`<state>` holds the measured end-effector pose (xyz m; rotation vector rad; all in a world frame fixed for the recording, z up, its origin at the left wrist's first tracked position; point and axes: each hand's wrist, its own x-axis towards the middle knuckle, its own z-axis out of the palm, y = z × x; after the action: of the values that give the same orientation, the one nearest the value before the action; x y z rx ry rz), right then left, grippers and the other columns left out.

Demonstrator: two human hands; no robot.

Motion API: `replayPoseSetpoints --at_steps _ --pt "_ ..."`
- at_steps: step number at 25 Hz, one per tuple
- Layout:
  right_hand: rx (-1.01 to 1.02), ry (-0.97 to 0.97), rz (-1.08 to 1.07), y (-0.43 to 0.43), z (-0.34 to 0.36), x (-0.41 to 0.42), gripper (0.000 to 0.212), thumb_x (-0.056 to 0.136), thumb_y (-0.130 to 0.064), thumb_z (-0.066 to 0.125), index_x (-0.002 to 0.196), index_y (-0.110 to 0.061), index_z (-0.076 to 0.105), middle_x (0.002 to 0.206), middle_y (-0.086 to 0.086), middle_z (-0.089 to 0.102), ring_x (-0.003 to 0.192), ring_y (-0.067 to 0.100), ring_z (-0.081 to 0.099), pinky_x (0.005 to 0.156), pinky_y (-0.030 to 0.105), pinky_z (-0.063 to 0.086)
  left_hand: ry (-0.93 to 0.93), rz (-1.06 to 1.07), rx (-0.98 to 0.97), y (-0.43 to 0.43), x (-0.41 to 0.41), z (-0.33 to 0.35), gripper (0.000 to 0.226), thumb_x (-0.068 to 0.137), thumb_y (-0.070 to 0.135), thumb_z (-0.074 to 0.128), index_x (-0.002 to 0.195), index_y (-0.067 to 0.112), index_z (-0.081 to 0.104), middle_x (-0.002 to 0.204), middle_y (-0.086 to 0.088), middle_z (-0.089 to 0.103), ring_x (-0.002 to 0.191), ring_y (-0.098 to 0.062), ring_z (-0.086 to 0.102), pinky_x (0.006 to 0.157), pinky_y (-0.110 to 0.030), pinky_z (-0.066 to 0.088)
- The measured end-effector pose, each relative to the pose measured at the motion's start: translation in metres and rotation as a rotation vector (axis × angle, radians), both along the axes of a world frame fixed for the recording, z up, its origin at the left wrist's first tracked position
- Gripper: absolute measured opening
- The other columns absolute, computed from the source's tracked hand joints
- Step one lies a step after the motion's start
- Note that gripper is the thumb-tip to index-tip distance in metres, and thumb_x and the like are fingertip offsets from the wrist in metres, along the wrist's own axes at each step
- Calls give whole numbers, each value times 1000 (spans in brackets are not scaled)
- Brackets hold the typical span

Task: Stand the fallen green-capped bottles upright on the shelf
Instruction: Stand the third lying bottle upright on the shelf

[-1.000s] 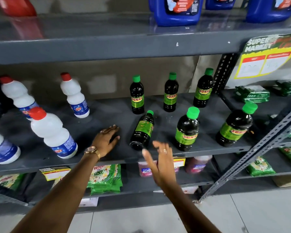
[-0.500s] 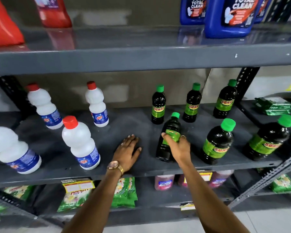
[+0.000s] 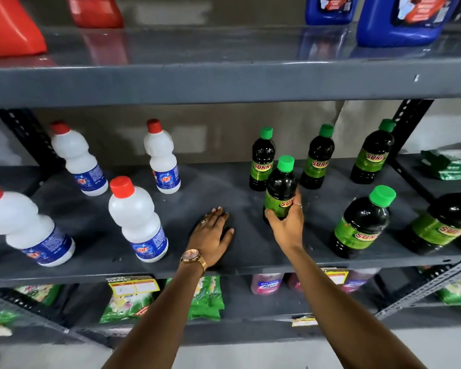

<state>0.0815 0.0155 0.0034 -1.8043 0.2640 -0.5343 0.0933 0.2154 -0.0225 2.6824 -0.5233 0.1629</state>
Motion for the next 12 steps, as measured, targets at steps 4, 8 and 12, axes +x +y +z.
replayPoseSetpoints --at_steps 4,8,12 --pt "-47 22 -31 -1 3 2 105 55 -43 89 142 -17 37 138 6 51 129 19 46 110 40 38 -13 11 16 -2 0 0 75 81 57 13 139 16 35 153 -7 30 141 -22 24 116 -34 16" --pt "-88 124 -22 7 8 10 101 48 -47 91 131 -12 45 131 8 47 127 24 39 108 36 31 -20 18 38 -3 -1 1 75 81 56 11 139 15 34 153 -8 30 141 -23 24 116 -35 16" --pt "-20 93 21 0 -6 -2 86 62 -22 88 135 -13 44 128 7 57 121 22 53 104 38 44 -31 19 70 -4 0 -1 73 82 55 10 139 15 34 153 -8 30 141 -23 25 116 -35 17"
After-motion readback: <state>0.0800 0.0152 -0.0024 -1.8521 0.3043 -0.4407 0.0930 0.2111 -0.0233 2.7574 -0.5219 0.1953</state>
